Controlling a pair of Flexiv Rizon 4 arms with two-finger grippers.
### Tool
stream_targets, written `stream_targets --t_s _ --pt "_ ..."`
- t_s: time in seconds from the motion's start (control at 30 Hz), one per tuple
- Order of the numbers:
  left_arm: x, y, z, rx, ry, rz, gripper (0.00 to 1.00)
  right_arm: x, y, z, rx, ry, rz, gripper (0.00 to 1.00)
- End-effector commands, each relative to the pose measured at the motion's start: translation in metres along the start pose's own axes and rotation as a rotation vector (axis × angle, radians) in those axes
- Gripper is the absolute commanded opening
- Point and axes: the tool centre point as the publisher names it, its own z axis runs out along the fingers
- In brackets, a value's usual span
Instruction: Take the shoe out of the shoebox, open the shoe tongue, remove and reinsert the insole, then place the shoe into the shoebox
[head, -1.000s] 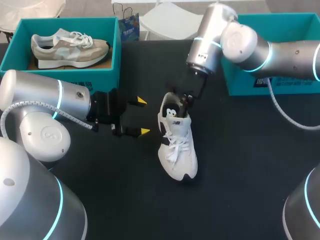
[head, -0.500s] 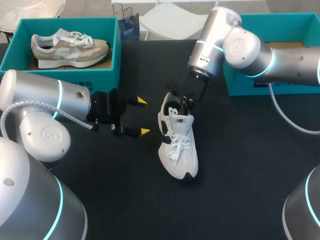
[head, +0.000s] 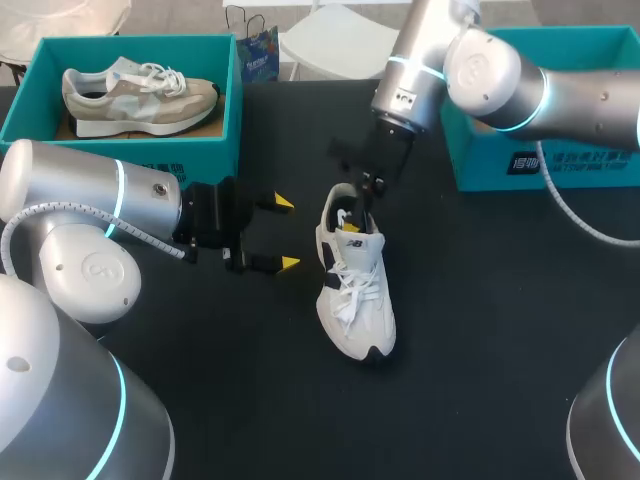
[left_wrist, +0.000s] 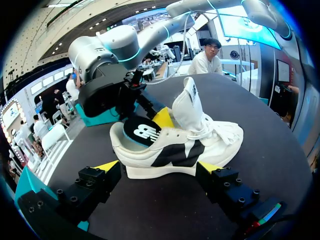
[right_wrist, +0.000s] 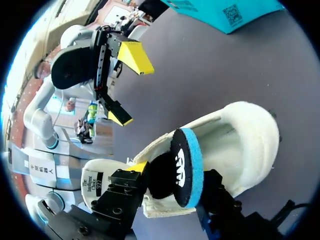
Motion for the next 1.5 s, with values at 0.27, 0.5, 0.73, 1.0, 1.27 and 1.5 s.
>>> stream_targets --t_s 0.27,0.5,0.73,1.0,1.27,1.5 --pt "-0.001 -0.001 0.001 -0.004 0.003 0.0 1.0 -0.002 0.025 -0.021 -0.009 -0.045 -0.083 0.44" --pt "-0.001 -0.001 0.001 -0.004 0.003 0.0 1.0 -0.01 0.04 -0.037 0.001 -0.088 -0.122 0.45" --pt "-0.001 -0.001 0.001 -0.004 0.003 0.0 1.0 0.009 0.044 -0.074 -0.018 -0.183 -0.144 0.45" --pt "-0.001 -0.001 0.001 -0.004 0.003 0.0 1.0 0.014 0.039 -0.08 -0.054 -0.214 -0.128 0.45" --pt "-0.001 -0.001 0.001 -0.004 0.003 0.0 1.0 0.019 0.016 -0.092 -0.291 -0.271 -0.105 0.4" --pt "0.0 -0.013 -0.012 -0.003 0.021 0.009 1.0 0.016 0.007 -0.108 -0.416 -0.454 -0.051 0.0"
